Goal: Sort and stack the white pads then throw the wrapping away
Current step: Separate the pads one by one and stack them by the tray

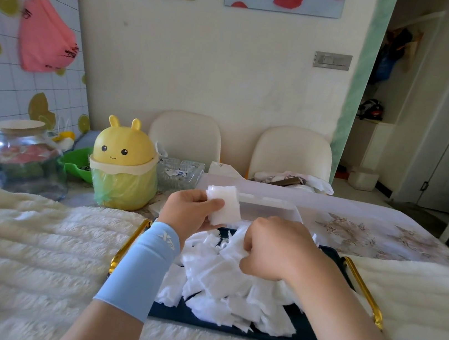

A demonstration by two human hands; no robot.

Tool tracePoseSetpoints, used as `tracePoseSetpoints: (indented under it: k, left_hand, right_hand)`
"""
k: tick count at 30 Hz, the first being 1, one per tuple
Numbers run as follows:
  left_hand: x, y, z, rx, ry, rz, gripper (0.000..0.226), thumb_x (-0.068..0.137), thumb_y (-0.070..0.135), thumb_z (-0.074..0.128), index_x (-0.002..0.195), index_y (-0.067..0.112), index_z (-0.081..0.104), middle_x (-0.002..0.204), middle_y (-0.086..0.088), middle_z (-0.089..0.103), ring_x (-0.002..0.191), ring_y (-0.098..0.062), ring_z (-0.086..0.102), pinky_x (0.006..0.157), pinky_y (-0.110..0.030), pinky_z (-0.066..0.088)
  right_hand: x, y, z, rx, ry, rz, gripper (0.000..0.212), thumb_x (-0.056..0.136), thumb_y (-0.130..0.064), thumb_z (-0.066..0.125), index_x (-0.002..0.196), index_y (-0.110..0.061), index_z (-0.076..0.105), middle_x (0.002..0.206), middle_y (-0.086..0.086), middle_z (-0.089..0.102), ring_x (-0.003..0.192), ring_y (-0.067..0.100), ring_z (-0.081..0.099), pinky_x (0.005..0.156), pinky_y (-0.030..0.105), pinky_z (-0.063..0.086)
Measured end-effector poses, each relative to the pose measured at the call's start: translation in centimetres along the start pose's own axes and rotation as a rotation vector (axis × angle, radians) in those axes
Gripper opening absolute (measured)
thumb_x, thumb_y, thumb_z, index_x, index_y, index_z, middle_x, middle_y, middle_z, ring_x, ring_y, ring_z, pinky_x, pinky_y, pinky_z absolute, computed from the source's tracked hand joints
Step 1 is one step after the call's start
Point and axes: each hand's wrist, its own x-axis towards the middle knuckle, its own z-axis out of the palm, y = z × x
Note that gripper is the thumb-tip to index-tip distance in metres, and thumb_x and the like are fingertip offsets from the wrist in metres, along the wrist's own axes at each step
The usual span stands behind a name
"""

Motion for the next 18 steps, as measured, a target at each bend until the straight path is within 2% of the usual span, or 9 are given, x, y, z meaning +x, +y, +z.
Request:
tracePoseSetpoints:
  k: [3,6,9,12,14,18]
  left_hand:
    - [0.0,0.1,0.0,-0.001,0.035,0.005,0.007,0.089,0.004,0.068,0.094,-0.001,0.07,0.103,-0.02,0.071,0.09,-0.032,0.073,0.069,-0.033,0.062]
    - [-0.2,0.1,0.1,-0.036,0.06,-0.004,0.005,0.089,0.003,0.067,0.087,-0.001,0.068,0.102,-0.021,0.07,0.087,-0.031,0.073,0.061,-0.029,0.061]
    - [-0.2,0.0,0.3,-0.099,0.083,-0.043,0.005,0.089,0.008,0.069,0.089,0.003,0.067,0.103,-0.019,0.07,0.086,-0.03,0.073,0.062,-0.03,0.061]
    - [-0.3,0.0,0.5,-0.199,0.074,-0.086,0.012,0.088,0.011,0.071,0.098,0.006,0.068,0.104,-0.018,0.072,0.089,-0.032,0.073,0.066,-0.033,0.061]
    - [-0.5,0.0,0.8,-0.221,0.038,-0.095,0.019,0.088,0.01,0.071,0.104,0.001,0.068,0.104,-0.022,0.073,0.09,-0.035,0.073,0.064,-0.032,0.061]
    - [-1.0,0.1,1.4,-0.209,-0.078,-0.099,0.025,0.095,0.009,0.061,0.113,-0.007,0.065,0.106,-0.025,0.072,0.088,-0.033,0.072,0.061,-0.028,0.06]
  right_hand:
    - [0.2,0.4,0.0,0.065,0.035,0.03,0.01,0.08,-0.023,0.059,0.081,-0.019,0.068,0.083,-0.003,0.067,0.086,0.024,0.063,0.06,0.028,0.042]
    - [0.5,1.8,-0.9,0.406,0.186,0.116,0.021,0.084,-0.021,0.055,0.089,-0.019,0.075,0.085,0.002,0.073,0.084,0.022,0.067,0.072,0.029,0.051]
    - [0.7,3.2,-1.7,0.97,0.252,0.158,0.014,0.089,-0.021,0.065,0.086,-0.017,0.077,0.074,0.001,0.071,0.063,0.013,0.06,0.058,0.023,0.047]
    - [0.7,3.7,-1.7,1.336,0.147,0.15,0.009,0.091,-0.016,0.072,0.097,-0.011,0.076,0.073,0.001,0.069,0.056,0.013,0.061,0.046,0.019,0.037]
    - [0.6,3.6,-1.5,1.448,0.088,0.145,0.014,0.089,-0.017,0.075,0.099,-0.007,0.075,0.073,0.003,0.071,0.057,0.014,0.063,0.044,0.019,0.034]
    - [0.7,2.9,-1.4,1.402,0.091,0.154,0.017,0.084,-0.02,0.08,0.098,-0.01,0.076,0.072,0.0,0.07,0.056,0.014,0.064,0.044,0.02,0.03]
